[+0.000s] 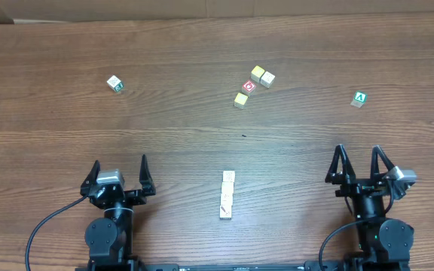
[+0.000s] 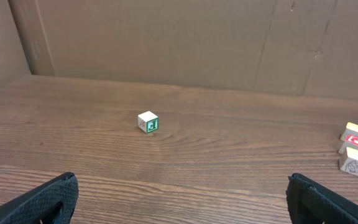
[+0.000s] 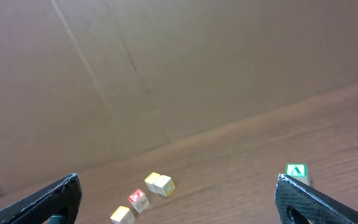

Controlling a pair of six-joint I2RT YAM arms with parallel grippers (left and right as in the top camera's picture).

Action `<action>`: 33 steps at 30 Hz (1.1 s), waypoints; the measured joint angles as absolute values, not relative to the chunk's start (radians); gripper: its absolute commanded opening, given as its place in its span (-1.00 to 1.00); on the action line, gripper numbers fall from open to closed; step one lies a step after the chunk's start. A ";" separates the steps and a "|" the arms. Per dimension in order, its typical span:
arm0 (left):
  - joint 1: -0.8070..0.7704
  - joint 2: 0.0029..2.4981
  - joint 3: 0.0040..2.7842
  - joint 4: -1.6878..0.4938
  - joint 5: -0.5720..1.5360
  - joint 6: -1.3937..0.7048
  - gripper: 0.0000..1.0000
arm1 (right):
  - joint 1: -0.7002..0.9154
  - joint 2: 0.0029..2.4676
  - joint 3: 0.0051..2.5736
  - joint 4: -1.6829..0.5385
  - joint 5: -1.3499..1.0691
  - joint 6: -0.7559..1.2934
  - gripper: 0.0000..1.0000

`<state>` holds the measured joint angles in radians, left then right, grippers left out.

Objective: Flip 4 blocks

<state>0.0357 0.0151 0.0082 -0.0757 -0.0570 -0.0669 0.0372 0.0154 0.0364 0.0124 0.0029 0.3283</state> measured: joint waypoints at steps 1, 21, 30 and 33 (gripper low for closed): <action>0.036 0.015 0.008 -0.076 -0.057 -0.067 0.99 | 0.037 0.015 0.034 0.012 0.004 0.328 1.00; 0.036 0.015 0.008 -0.076 -0.057 -0.067 1.00 | 0.105 0.015 0.019 -0.083 0.040 0.278 1.00; 0.036 0.015 0.008 -0.076 -0.057 -0.067 0.99 | 0.105 0.015 0.019 -0.083 0.040 0.274 1.00; 0.036 0.015 0.008 -0.076 -0.057 -0.067 1.00 | 0.105 0.015 0.019 -0.083 0.040 0.273 1.00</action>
<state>0.0357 0.0151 0.0082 -0.0757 -0.0570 -0.0669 0.1055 0.0147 0.0185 -0.0826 0.0402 0.2729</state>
